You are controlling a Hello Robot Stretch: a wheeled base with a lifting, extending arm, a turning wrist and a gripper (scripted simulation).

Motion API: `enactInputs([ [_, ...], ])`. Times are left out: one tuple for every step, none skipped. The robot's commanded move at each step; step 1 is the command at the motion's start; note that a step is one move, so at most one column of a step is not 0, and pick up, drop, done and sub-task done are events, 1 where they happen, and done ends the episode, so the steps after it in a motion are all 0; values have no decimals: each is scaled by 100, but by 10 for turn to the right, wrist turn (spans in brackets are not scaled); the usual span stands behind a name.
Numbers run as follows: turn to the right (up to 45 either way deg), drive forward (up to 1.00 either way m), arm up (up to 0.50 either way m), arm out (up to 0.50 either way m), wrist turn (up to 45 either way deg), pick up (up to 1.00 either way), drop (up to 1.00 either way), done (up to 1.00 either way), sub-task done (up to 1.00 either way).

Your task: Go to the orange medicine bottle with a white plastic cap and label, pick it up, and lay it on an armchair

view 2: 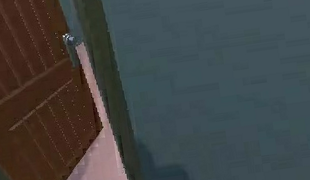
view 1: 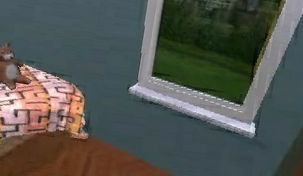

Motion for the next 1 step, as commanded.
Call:
enactInputs([
  [0, 45, 0, 0, 0, 0, 0, 0, 0],
])
